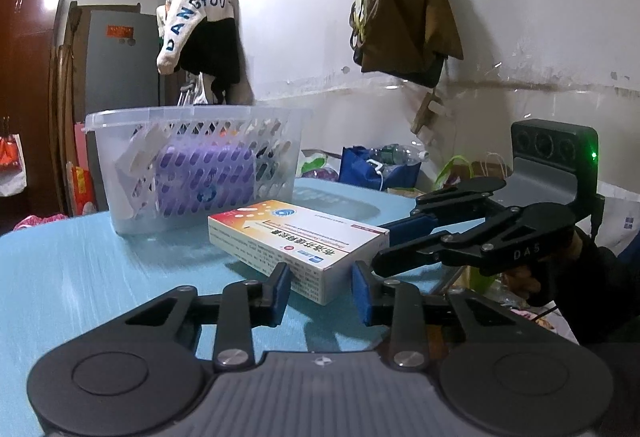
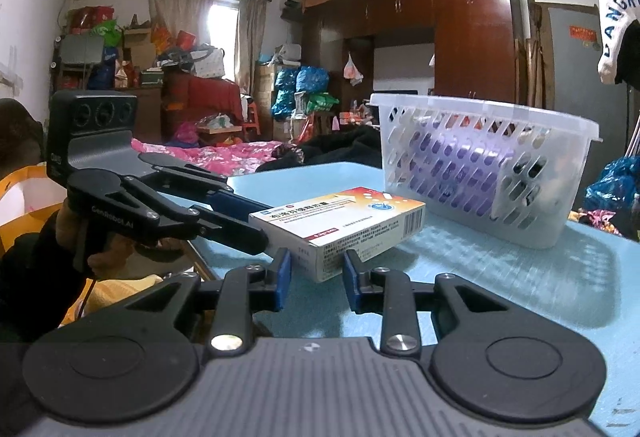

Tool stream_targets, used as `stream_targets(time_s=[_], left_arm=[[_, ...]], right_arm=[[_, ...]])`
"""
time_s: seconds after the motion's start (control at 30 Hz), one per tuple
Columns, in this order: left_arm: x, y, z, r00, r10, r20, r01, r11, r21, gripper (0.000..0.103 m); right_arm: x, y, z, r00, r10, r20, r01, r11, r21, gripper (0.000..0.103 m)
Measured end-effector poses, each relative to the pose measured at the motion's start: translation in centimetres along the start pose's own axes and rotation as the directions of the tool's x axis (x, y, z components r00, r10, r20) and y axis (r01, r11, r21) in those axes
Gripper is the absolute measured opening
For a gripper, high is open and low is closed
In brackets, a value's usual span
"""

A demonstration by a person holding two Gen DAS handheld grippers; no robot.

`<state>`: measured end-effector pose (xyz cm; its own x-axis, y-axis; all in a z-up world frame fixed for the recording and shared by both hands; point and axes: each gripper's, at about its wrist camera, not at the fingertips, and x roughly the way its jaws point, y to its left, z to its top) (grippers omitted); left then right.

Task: Organize objects
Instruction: 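Lift the medicine box into the basket and open both grippers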

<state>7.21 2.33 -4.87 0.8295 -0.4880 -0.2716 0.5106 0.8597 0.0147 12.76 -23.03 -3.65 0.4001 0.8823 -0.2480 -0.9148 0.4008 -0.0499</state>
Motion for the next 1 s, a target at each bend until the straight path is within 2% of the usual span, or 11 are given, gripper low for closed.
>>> stream_targets(time_s=[0.23, 0.5, 0.8, 1.0], left_arm=[[-0.9, -0.9, 2.4, 0.999, 0.023, 0.047, -0.025, 0.998, 0.051, 0.037], [-0.3, -0.9, 8.4, 0.993, 0.062, 0.097, -0.075, 0.988, 0.132, 0.037], [3.9, 2.1, 16.2, 0.99, 0.1, 0.1, -0.116, 0.979, 0.17, 0.037], [7.8, 5.6, 17.9, 0.993, 0.104, 0.056, -0.111, 0.986, 0.123, 0.037]], right_arm=[[-0.9, 0.3, 2.7, 0.998, -0.044, 0.039, 0.046, 0.997, -0.057, 0.031], [-0.9, -1.6, 8.3, 0.99, -0.114, 0.087, 0.124, 0.984, -0.13, 0.031], [2.4, -6.4, 13.5, 0.977, -0.182, 0.112, 0.197, 0.971, -0.138, 0.031], [5.5, -9.3, 14.0, 0.974, -0.214, 0.078, 0.222, 0.969, -0.106, 0.031]])
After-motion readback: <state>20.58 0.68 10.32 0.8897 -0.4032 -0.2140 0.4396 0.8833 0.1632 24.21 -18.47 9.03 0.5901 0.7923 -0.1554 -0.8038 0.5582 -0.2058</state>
